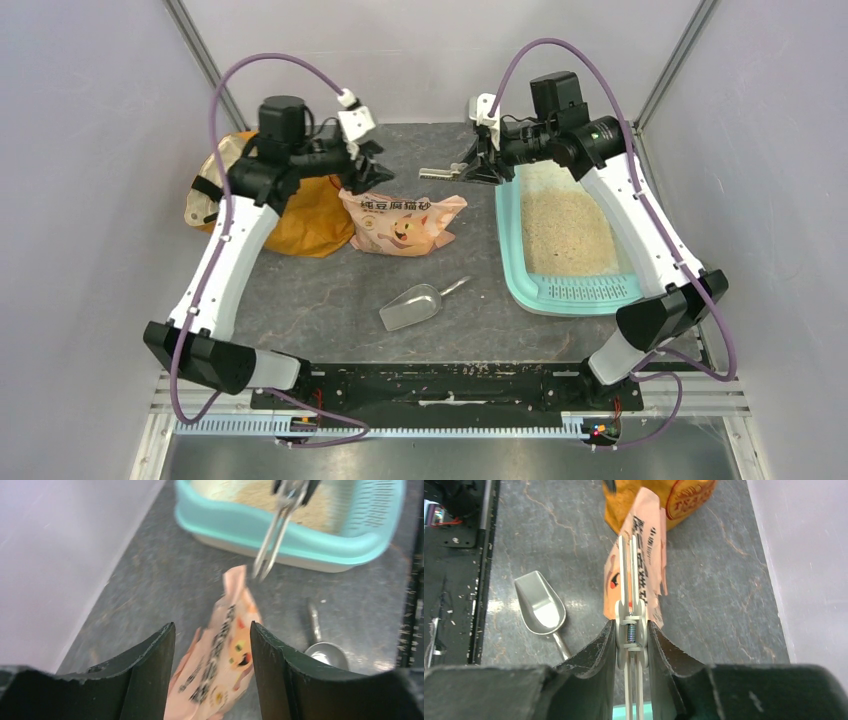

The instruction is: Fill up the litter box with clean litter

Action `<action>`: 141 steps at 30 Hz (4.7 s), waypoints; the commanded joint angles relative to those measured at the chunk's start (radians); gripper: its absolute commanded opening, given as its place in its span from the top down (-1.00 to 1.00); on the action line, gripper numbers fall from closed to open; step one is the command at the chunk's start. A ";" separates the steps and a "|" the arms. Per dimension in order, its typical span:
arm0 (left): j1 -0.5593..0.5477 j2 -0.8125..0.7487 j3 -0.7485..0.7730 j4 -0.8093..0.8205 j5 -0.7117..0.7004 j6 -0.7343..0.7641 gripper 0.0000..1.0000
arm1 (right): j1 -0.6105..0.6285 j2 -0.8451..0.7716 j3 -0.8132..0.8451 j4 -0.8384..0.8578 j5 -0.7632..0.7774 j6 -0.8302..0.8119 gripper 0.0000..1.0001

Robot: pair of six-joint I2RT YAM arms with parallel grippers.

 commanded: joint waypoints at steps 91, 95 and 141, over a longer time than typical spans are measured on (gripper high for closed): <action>0.183 0.220 -0.034 -0.256 -0.017 0.715 -0.40 | 0.042 0.340 0.151 -0.047 0.041 -0.258 1.00; 0.178 0.239 -0.045 -0.310 -0.039 0.808 -0.26 | 0.061 0.372 0.146 -0.022 0.064 -0.284 1.00; 0.153 0.256 -0.039 -0.321 -0.049 0.802 0.96 | 0.132 0.418 -0.038 0.299 0.072 -0.125 1.00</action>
